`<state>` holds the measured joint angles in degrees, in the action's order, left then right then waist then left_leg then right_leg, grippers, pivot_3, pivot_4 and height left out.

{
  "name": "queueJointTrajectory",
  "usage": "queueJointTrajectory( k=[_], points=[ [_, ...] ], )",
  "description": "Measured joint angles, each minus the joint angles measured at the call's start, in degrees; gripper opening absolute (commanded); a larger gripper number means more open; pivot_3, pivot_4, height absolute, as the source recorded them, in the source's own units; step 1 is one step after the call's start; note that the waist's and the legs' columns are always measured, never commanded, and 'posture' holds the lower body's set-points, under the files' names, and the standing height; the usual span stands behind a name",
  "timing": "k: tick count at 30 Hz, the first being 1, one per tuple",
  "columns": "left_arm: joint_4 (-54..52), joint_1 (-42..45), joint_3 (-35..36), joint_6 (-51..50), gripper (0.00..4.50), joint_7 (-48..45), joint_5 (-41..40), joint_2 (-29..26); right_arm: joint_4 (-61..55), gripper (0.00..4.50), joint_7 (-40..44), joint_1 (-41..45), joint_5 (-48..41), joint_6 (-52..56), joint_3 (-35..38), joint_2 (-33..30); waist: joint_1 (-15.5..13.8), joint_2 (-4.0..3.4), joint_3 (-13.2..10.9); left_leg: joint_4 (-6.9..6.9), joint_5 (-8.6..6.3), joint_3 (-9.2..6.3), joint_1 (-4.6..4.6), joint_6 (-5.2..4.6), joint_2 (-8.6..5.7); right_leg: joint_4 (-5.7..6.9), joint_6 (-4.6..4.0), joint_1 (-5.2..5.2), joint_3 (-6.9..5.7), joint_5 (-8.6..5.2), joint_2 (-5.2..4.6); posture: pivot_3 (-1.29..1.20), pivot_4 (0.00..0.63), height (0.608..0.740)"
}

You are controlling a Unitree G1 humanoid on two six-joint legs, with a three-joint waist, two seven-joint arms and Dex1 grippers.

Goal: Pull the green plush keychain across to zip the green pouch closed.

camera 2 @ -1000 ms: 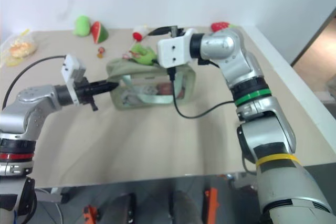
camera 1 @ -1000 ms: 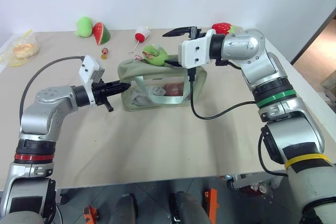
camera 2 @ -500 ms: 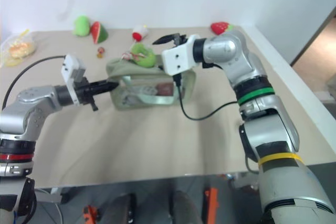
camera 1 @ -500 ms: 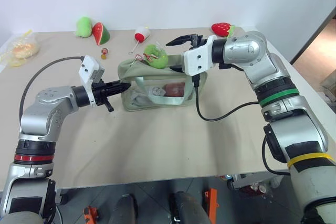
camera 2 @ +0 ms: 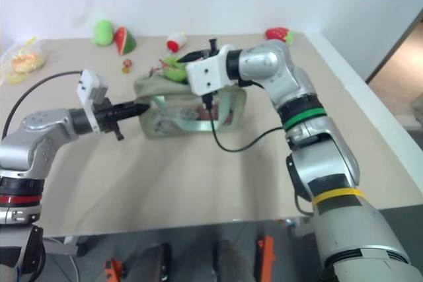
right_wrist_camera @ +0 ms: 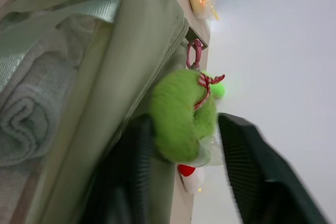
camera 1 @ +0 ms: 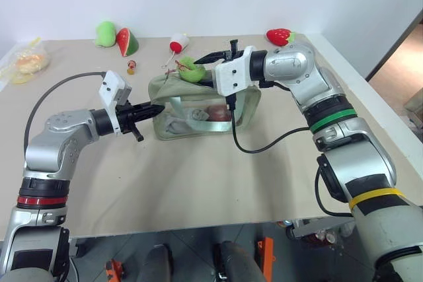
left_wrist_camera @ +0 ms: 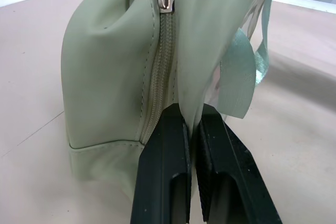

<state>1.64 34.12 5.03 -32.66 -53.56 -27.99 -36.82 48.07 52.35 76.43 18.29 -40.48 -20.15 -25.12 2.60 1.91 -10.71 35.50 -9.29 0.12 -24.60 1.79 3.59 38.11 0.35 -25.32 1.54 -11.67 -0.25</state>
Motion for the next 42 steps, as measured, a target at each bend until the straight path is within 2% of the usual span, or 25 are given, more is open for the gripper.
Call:
queueJointTrajectory(
  k=[2, 15, 23, 42],
  points=[
    [-0.1, -0.3, 0.0, 0.0, 0.0, 0.4, -0.1, 0.0, 0.2, 0.02, 0.1, 0.0, 0.0, 0.0, 0.0, 0.0, 0.0, 0.0, 0.0, 0.0, 0.0, 0.0, 0.0, 0.0, 0.0, 0.0, 0.0, 0.0, 0.0, 0.0, 0.01, 0.0, 0.15, 0.74],
    [-0.1, -0.4, 0.1, 0.0, 0.0, 0.8, -0.2, 0.0, 3.0, 0.01, -2.5, 1.1, 0.0, 1.9, 0.1, -0.3, 0.0, 0.0, 0.0, 0.0, 0.0, 0.0, 0.01, 0.0, 0.0, 0.02, -0.01, 0.0, 0.0, 0.0, 0.01, 0.0, 0.15, 0.74],
    [1.5, 1.9, -0.2, 1.2, 0.0, 0.2, -0.2, 0.4, 6.7, 0.01, -4.0, 9.4, -0.7, 4.0, 2.2, -2.7, 0.0, -0.02, 0.0, -0.03, 0.0, 0.0, 0.03, 0.0, 0.0, 0.01, -0.03, 0.0, -0.01, -0.01, 0.0, 0.0, 0.15, 0.74],
    [4.4, 2.1, -0.4, 2.6, 0.0, -0.8, 0.4, 1.7, 6.1, 0.01, -2.6, 9.4, -1.7, 4.2, 2.4, -4.0, -0.2, -0.02, 0.0, -0.02, 0.0, 0.0, -0.01, 0.0, -0.02, 0.01, -0.02, 0.0, -0.02, -0.01, -0.04, 0.0, 0.15, 0.74]
  ],
)
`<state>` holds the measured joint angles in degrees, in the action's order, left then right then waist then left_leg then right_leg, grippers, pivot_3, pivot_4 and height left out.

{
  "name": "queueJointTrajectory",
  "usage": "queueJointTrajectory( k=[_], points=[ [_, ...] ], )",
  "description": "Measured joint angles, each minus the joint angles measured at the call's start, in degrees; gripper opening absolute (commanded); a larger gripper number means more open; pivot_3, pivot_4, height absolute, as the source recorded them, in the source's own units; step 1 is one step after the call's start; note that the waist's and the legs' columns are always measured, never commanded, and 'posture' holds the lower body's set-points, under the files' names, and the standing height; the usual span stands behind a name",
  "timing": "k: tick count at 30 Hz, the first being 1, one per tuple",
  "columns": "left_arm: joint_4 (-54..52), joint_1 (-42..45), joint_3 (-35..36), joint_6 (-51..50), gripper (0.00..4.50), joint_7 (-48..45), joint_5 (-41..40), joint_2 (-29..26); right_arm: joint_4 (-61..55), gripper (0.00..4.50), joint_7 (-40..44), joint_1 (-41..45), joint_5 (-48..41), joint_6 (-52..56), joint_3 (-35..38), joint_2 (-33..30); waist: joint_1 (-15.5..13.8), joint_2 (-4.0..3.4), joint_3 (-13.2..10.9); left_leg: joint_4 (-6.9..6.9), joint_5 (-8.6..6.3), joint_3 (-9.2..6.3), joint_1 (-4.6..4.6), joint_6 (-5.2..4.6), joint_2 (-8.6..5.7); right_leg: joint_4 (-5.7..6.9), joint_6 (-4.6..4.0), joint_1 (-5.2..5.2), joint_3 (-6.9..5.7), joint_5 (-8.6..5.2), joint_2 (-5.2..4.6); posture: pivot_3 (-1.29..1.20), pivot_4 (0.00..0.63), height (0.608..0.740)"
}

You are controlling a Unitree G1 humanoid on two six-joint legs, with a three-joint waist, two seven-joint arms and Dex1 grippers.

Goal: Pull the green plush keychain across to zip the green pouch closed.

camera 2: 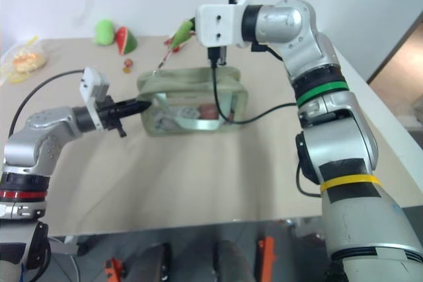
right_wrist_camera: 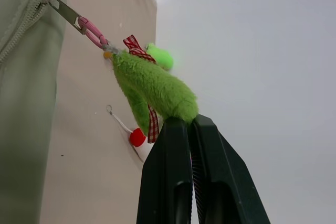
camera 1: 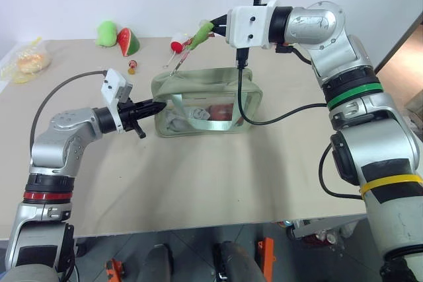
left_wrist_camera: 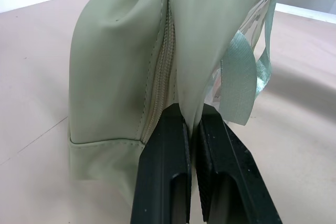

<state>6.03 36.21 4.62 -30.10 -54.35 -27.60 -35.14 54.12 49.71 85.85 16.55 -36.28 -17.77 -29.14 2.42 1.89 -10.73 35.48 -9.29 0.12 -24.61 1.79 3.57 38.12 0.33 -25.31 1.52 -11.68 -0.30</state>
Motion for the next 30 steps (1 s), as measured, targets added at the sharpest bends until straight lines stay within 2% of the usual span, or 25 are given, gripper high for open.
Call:
queueJointTrajectory(
  k=[4, 11, 18, 23, 30],
  points=[
    [-0.5, 0.3, -0.1, 0.2, 0.0, -0.1, -0.4, 0.2, -0.2, 0.01, 3.0, 0.0, -0.7, -1.3, 0.0, -3.6, -0.1, 0.0, 0.0, 0.0, 0.0, 0.01, 0.0, 0.0, -0.01, -0.02, 0.01, 0.0, 0.01, -0.01, -0.02, 0.0, 0.15, 0.74],
    [0.2, 0.4, -0.1, -0.2, 0.0, -0.3, -0.4, 0.2, -1.1, 0.01, 2.7, -0.5, -0.7, -1.1, 1.9, -11.6, -0.1, -0.01, 0.0, -0.02, 0.0, 0.01, 0.01, 0.0, -0.01, -0.02, -0.01, -0.01, 0.01, -0.03, -0.01, 0.0, 0.15, 0.74],
    [0.7, 0.5, -0.3, -0.2, 0.0, -1.0, -0.4, 0.3, -3.6, 0.01, 1.7, -3.5, -0.6, 0.2, 2.3, -14.3, 0.3, -0.05, 0.0, -0.08, 0.0, 0.02, 0.11, 0.0, 0.0, 0.03, -0.05, -0.02, 0.06, -0.03, 0.05, 0.0, 0.15, 0.74],
    [0.9, 0.5, -0.3, -0.2, 0.0, -1.0, -0.4, 0.4, -6.0, 0.01, -5.5, -14.0, 4.2, -0.5, 2.5, -20.6, -0.1, -0.03, 0.0, -0.06, 0.0, 0.04, 0.04, 0.0, -0.12, -0.02, 0.04, 0.02, 0.07, -0.09, -0.12, 0.0, 0.15, 0.74],
    [0.6, 0.1, -0.2, -0.5, 0.0, -1.1, -0.4, 0.2, -8.2, 0.01, -13.1, -30.1, 8.6, 0.2, 2.5, -23.3, 0.2, -0.04, 0.0, -0.06, 0.0, 0.15, 0.19, 0.0, -0.17, 0.01, 0.09, 0.07, 0.21, -0.07, -0.12, 0.0, 0.15, 0.74]
  ],
)
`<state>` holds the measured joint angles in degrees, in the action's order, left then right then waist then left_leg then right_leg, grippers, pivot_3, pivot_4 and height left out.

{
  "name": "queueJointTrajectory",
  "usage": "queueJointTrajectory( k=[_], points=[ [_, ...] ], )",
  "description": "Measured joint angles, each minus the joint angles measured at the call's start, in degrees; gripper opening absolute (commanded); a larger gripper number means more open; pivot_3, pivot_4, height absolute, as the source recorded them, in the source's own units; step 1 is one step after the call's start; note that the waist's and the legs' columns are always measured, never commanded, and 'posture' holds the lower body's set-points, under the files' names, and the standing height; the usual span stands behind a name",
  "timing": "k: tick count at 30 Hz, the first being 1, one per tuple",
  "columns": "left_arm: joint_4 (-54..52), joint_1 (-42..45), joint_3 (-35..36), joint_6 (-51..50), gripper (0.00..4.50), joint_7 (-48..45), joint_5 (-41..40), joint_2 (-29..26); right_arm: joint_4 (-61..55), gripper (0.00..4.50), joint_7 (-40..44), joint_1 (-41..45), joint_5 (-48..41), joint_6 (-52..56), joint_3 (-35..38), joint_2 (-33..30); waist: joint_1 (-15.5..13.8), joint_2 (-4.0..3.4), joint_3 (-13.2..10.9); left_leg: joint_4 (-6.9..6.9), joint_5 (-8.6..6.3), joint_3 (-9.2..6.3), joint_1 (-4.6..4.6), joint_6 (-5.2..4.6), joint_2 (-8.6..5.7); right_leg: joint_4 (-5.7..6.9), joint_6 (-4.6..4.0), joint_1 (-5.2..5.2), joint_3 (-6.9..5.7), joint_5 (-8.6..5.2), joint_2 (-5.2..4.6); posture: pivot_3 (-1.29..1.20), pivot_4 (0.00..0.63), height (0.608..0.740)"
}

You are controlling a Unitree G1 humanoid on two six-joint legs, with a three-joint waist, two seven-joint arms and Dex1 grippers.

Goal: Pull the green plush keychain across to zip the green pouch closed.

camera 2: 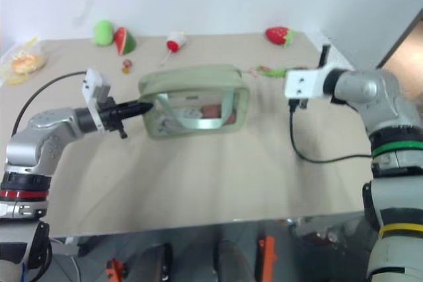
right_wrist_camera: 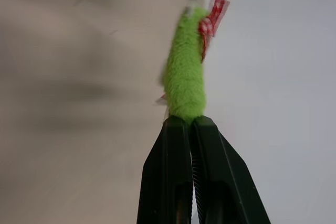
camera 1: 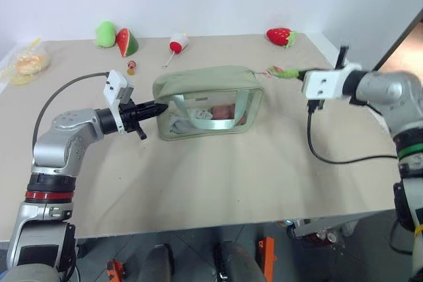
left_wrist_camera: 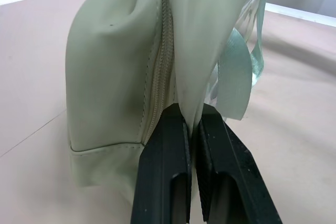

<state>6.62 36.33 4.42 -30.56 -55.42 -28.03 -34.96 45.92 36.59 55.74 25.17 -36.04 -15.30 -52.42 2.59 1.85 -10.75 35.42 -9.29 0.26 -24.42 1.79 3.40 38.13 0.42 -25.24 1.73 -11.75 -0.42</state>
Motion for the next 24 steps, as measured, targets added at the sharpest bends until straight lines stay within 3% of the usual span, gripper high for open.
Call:
queueJointTrajectory(
  k=[7, 15, 24],
  points=[
    [-0.5, -0.5, 0.4, -1.2, 0.0, 0.3, -0.3, -0.2, -7.7, 0.01, -5.5, -11.2, 4.3, 3.3, -1.1, 4.0, 0.3, 0.0, 0.0, 0.09, 0.02, 0.02, 0.15, 0.0, 0.0, 0.04, 0.03, 0.07, 0.14, 0.15, 0.1, 0.0, 0.15, 0.74],
    [-0.9, -1.0, 0.9, -1.9, 0.0, 1.5, -1.2, -0.2, -14.0, 0.01, -8.9, -14.3, 11.0, 1.2, -7.9, 9.7, 0.2, 0.17, 0.1, 0.1, 0.03, -0.01, 0.16, 0.01, 0.02, 0.03, 0.04, 0.11, 0.15, 0.15, 0.15, 0.0, 0.15, 0.74],
    [-1.9, -2.5, 2.4, -2.4, 0.0, 2.9, -1.3, -0.1, -15.1, 0.01, -5.7, -14.7, 11.0, -0.7, -9.1, 10.2, 0.2, 0.54, 0.3, 0.11, 0.02, -0.01, 0.35, 0.01, 0.03, 0.0, -0.1, 0.31, 0.12, 0.05, 0.14, 0.0, 0.15, 0.74]
  ],
)
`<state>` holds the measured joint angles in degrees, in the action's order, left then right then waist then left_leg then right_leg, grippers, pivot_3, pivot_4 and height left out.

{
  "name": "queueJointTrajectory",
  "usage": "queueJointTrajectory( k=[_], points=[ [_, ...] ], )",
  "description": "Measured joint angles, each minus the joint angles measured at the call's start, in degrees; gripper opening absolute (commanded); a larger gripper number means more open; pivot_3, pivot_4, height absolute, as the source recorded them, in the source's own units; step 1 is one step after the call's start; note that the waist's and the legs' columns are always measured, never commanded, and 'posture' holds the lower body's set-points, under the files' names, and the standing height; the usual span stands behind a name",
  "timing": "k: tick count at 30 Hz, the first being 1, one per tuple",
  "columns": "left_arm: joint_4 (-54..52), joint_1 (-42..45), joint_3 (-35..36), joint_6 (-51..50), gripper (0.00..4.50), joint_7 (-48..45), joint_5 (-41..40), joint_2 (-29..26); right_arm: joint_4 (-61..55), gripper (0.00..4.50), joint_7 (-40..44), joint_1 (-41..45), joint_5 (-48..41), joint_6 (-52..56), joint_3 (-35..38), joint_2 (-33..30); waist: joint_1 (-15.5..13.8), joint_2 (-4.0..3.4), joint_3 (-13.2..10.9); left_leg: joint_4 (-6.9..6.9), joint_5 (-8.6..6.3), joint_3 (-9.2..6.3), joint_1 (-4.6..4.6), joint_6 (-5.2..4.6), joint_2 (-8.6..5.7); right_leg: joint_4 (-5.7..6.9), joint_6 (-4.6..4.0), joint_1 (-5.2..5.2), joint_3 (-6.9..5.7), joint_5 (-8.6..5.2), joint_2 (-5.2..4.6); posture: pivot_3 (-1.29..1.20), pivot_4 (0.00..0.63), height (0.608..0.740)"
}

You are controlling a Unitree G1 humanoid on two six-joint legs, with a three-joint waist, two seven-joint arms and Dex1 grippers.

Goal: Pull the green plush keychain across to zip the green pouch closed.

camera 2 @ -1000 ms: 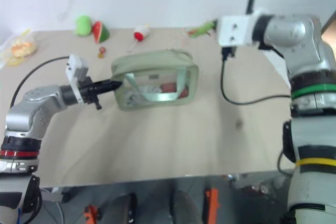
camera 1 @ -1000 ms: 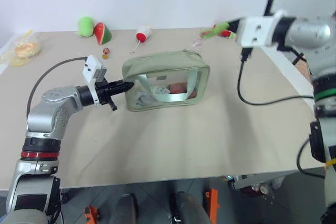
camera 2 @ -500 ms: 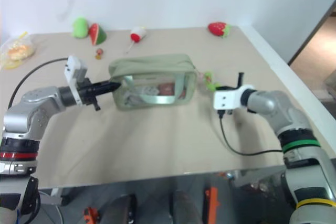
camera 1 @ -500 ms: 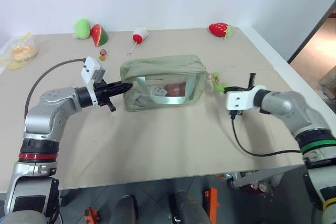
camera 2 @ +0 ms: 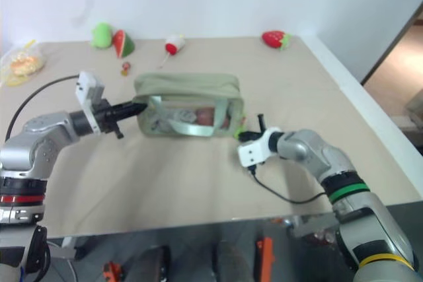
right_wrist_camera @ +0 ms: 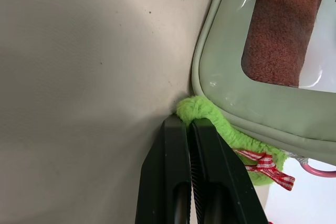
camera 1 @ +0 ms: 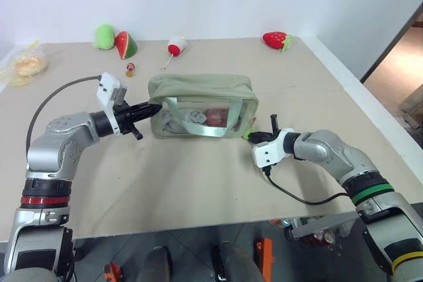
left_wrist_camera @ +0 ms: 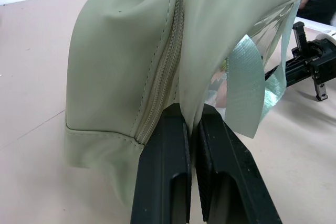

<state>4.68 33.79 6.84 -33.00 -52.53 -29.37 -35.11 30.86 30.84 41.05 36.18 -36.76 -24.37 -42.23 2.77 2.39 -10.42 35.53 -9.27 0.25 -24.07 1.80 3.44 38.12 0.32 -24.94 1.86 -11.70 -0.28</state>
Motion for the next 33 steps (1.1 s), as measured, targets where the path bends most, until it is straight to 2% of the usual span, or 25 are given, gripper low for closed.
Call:
queueJointTrajectory(
  k=[2, 5, 8, 9, 11, 14, 18, 20, 23, 26, 29, 33],
  points=[
    [-0.7, -0.5, 0.1, -0.1, 0.0, 0.1, -0.1, 0.0, 0.5, 0.01, 0.0, 0.0, -0.7, 0.2, 0.4, 0.1, 0.0, 0.0, 0.0, 0.0, 0.0, 0.0, 0.03, 0.0, 0.0, 0.0, -0.07, 0.04, 0.0, -0.04, 0.0, 0.0, 0.15, 0.74],
    [-1.1, -0.7, 0.1, -0.8, 0.0, 0.6, -0.5, 0.1, 1.6, 0.87, 0.8, 0.0, -3.3, 1.6, 1.3, 0.1, 0.0, 0.0, 0.0, 0.04, 0.01, 0.0, 0.02, 0.0, -0.01, 0.0, -0.07, 0.05, 0.01, -0.03, -0.01, 0.0, 0.15, 0.74],
    [-1.8, -1.3, 0.2, -1.9, 0.0, 1.0, -1.1, 0.3, 2.0, 1.92, 5.7, -1.1, -11.6, 8.2, 6.0, 0.2, -0.1, 0.01, 0.0, 0.11, 0.01, 0.0, 0.0, 0.0, -0.04, 0.0, -0.03, 0.08, 0.06, -0.01, -0.05, 0.0, 0.15, 0.74],
    [-2.1, -1.5, 0.2, -1.9, 0.59, 1.3, -1.2, 0.3, 1.6, 2.32, 7.6, -2.0, -15.4, 11.1, 8.4, 0.3, -0.1, 0.02, 0.0, 0.12, 0.01, 0.0, -0.02, 0.0, -0.05, 0.0, 0.01, 0.09, 0.06, 0.01, -0.06, 0.0, 0.15, 0.74],
    [-2.3, -1.6, 0.5, -2.1, 0.97, 2.0, -1.4, 0.3, 0.6, 2.85, 9.7, -2.5, -19.9, 15.2, 11.3, 0.3, -0.1, 0.01, 0.0, 0.11, 0.01, 0.01, -0.02, 0.0, -0.06, 0.0, 0.13, 0.07, 0.08, 0.09, -0.06, 0.0, 0.15, 0.74],
    [-2.3, -1.7, 1.5, -3.6, 2.09, 2.5, -3.3, 0.7, -4.2, 3.97, 14.2, -3.4, -29.5, 24.2, 17.0, 0.7, 0.0, 0.0, 0.0, 0.09, 0.01, 0.01, -0.01, 0.0, -0.04, 0.01, 0.2, 0.03, 0.08, 0.13, 0.0, 0.0, 0.15, 0.74],
    [-0.7, -2.1, 3.8, -3.7, 3.39, 3.8, -3.1, -1.5, -13.8, 3.98, 21.8, -6.7, -45.1, 39.8, 24.8, 0.6, 0.0, 0.0, -0.1, 0.01, 0.0, -0.05, 0.0, -0.01, 0.02, 0.01, 0.16, 0.02, 0.03, 0.11, 0.06, 0.0, 0.15, 0.74],
    [-0.8, -3.4, 5.3, -3.7, 3.39, 3.5, -3.4, -2.6, -16.9, 3.98, 23.7, -7.9, -50.0, 45.8, 27.2, 0.1, 0.0, -0.02, -0.1, -0.01, 0.0, -0.03, -0.01, -0.01, 0.02, 0.01, 0.14, -0.01, 0.04, 0.1, 0.06, 0.0, 0.15, 0.74],
    [-2.6, -10.5, 9.2, -3.6, 3.39, 1.5, -4.5, -6.3, -24.0, 3.98, 26.4, -11.5, -61.1, 57.9, 33.2, -0.9, 0.0, -0.04, -0.1, -0.09, -0.02, 0.0, -0.04, -0.01, 0.05, 0.01, 0.07, -0.09, 0.05, 0.03, 0.04, 0.0, 0.15, 0.74],
    [-4.0, -16.1, 13.7, -3.9, 3.39, 1.1, -6.2, -6.9, -28.2, 3.98, 25.3, -12.5, -68.2, 65.4, 38.4, -1.1, -0.1, -0.06, -0.1, -0.07, -0.02, -0.01, -0.08, -0.01, 0.06, 0.01, -0.18, -0.11, 0.01, -0.11, 0.03, 0.0, 0.15, 0.74],
    [-5.9, -18.6, 18.1, -5.1, 3.39, 2.8, -9.1, -6.7, -31.2, 3.98, 23.3, -13.2, -72.2, 69.6, 41.8, -1.2, -0.2, -0.05, -0.1, 0.0, -0.02, -0.02, -0.09, 0.0, 0.06, 0.0, -0.17, -0.08, -0.03, -0.11, 0.01, 0.0, 0.15, 0.74],
    [-7.9, -19.0, 20.3, -6.0, 3.39, 5.5, -11.3, -5.9, -32.7, 3.98, 21.3, -13.6, -73.1, 71.3, 42.1, -1.0, -0.3, -0.05, -0.1, 0.12, -0.03, -0.01, -0.11, 0.01, -0.02, -0.02, -0.14, -0.05, -0.02, -0.09, -0.09, 0.0, 0.15, 0.74]
  ],
)
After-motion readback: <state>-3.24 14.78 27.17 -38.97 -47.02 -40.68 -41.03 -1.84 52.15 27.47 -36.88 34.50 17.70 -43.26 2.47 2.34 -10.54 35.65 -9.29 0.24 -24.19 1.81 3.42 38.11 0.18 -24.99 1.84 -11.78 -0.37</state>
